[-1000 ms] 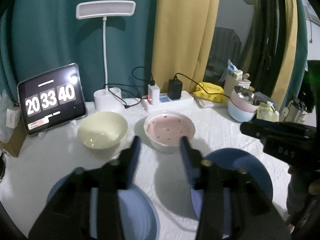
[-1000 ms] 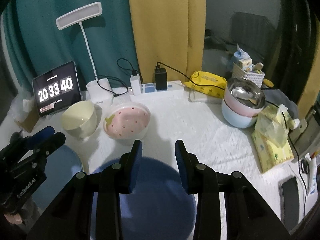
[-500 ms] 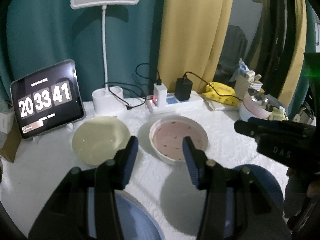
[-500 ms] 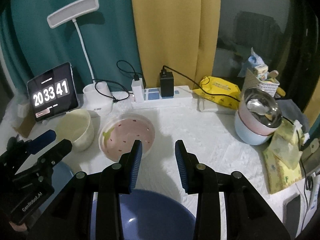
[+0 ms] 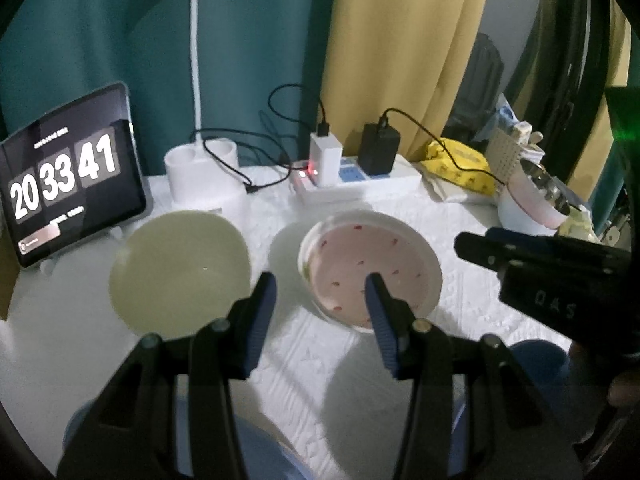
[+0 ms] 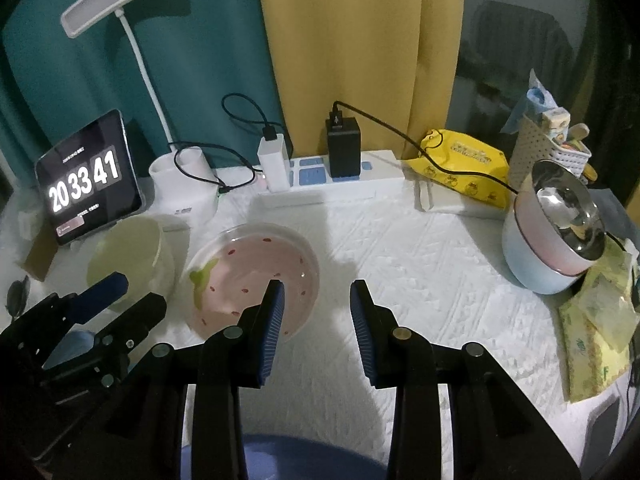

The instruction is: Organize plates and bowls

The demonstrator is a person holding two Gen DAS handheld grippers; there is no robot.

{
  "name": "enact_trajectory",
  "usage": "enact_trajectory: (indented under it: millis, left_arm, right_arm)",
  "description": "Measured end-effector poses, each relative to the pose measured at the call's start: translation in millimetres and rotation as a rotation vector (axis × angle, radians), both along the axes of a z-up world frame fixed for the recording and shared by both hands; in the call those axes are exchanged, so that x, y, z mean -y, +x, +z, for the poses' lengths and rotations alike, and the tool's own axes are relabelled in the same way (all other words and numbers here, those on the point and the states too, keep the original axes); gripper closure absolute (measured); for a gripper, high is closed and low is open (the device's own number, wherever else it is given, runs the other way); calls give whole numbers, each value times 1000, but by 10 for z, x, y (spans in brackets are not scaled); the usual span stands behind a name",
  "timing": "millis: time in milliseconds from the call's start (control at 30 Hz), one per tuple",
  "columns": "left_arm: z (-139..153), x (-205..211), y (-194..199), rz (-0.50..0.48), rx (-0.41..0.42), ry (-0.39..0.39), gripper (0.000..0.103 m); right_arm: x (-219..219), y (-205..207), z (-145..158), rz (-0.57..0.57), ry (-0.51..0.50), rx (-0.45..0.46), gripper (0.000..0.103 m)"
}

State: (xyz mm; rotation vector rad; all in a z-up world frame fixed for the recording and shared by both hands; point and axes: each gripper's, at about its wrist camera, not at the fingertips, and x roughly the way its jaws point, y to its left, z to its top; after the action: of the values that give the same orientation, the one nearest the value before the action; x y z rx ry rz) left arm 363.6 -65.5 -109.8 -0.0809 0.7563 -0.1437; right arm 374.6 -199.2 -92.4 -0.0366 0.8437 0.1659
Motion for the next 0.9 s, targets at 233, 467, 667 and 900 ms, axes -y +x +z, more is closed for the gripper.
enact_trajectory:
  millis: [233,467,667,900]
  left_arm:
    - [-125,35,177,-6,-64,15,55]
    - [-267,72,321,-7,-121,33,55]
    - [-408,125,413,-13,-172,44,55]
    - [-486,154,443,-27,-173,37,56]
  right_arm:
    - [10,172,-180,-12,20,-57,67]
    - [24,374,-388,-20,67,-168,67]
    - [-22,445,-501,2,63,-209,67]
    - [-43,465,-544,22,38,-210,77]
